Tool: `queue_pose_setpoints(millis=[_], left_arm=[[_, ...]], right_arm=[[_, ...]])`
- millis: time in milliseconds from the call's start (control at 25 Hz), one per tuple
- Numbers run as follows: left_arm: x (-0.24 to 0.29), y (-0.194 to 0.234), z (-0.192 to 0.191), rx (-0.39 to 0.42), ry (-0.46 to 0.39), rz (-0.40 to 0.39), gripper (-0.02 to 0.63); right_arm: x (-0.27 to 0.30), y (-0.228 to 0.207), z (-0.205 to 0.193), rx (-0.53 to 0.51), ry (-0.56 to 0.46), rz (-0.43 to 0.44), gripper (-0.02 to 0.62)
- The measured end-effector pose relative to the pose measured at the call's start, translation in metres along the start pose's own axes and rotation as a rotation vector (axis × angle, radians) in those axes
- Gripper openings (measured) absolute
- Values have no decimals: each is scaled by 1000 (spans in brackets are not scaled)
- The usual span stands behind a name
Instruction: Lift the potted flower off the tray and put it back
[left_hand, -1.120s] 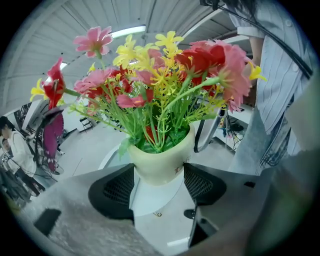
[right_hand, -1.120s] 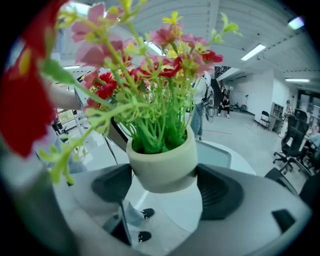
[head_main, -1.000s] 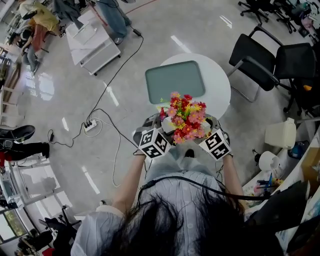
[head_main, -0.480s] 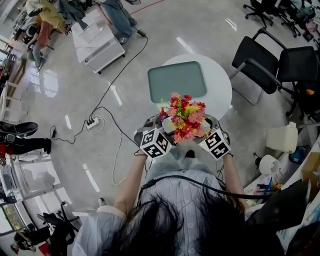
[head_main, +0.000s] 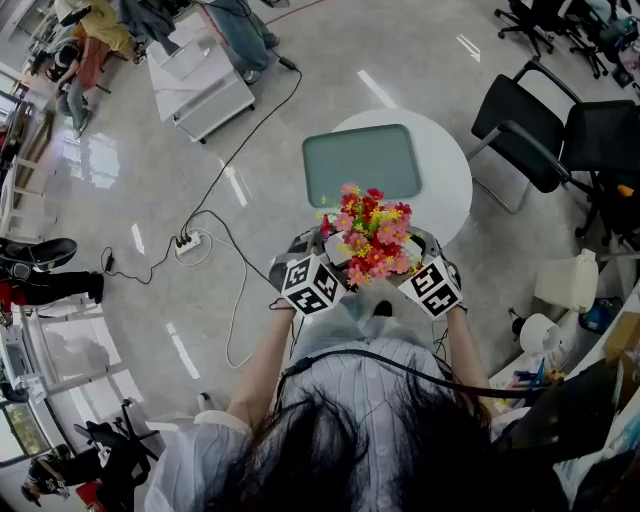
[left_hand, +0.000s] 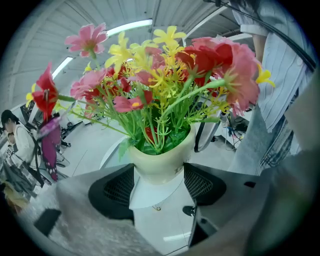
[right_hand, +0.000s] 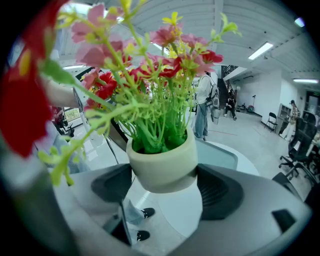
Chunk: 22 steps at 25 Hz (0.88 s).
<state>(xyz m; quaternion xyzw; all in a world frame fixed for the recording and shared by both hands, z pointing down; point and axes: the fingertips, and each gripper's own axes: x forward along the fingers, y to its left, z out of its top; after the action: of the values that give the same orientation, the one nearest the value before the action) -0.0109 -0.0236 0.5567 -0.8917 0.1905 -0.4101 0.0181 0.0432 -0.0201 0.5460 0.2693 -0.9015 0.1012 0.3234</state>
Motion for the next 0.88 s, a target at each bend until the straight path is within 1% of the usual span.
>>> queue_pose_setpoints(millis=[280,600,760,880], left_arm=[[3,33,-14,-13,-3,3,301],[6,87,-29,-19,-5,16,301],[10,112,-37,-21,-4,16,301],[16,129,-45,-29,-5,12,301]], right_arm=[[27,-17,20,-29,5,-3,390],[67,-43,49,-45,16,-4,390],[88,-54,60,-26,9,9,390],[103,-67,67,-48,20,4,390]])
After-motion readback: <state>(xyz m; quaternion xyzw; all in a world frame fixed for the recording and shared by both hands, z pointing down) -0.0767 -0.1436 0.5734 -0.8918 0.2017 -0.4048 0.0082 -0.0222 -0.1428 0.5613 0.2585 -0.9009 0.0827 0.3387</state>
